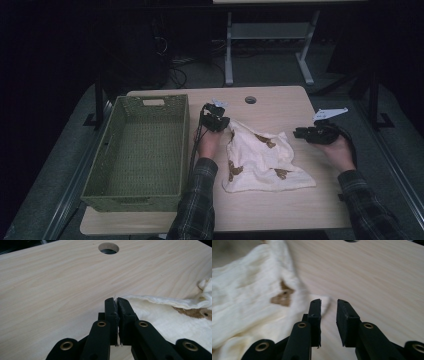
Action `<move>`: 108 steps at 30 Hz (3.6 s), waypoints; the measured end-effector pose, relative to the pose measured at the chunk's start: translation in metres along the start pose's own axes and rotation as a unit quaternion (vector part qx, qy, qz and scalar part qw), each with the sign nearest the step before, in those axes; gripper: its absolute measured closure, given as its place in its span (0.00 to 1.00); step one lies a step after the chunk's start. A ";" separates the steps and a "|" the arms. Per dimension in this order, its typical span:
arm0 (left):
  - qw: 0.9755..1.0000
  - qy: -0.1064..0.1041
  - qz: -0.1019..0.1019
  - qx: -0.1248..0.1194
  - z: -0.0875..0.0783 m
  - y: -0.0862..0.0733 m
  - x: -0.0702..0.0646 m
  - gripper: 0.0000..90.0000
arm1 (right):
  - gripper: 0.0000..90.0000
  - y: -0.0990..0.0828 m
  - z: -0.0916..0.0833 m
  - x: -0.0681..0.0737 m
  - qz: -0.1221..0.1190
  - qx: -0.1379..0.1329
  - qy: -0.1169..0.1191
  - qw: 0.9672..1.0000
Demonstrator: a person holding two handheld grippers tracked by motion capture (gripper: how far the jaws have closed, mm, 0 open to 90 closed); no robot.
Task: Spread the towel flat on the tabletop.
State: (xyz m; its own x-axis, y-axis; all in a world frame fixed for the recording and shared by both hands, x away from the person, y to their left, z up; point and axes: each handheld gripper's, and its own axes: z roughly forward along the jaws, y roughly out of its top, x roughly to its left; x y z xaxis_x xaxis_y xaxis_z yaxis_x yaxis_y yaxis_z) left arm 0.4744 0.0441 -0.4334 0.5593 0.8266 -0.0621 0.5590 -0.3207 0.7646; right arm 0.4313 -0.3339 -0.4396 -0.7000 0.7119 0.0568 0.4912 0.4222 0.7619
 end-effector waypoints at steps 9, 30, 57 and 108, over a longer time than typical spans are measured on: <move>1.000 -0.001 0.000 0.009 0.003 -0.002 0.001 0.96 | 0.78 0.008 0.040 -0.018 0.008 0.005 0.023 1.000; 1.000 -0.006 0.012 0.009 -0.001 0.001 -0.006 0.96 | 0.98 0.020 0.029 -0.018 0.009 0.004 0.020 1.000; 1.000 -0.017 0.017 0.008 -0.001 0.001 -0.012 0.96 | 0.88 0.042 0.037 0.048 -0.058 -0.013 0.115 0.992; 0.998 0.050 -0.014 0.038 0.015 0.003 0.016 0.97 | 0.98 0.029 0.032 -0.042 0.015 -0.013 -0.040 0.999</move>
State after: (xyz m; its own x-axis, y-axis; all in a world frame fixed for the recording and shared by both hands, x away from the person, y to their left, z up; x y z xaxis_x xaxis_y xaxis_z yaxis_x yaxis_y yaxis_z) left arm 0.4936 0.0492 -0.4418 0.4811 0.8765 -0.0167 0.6207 -0.3271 0.7126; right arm 0.4918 -0.3333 -0.4408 -0.6414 0.7667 0.0289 0.4973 0.3868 0.7766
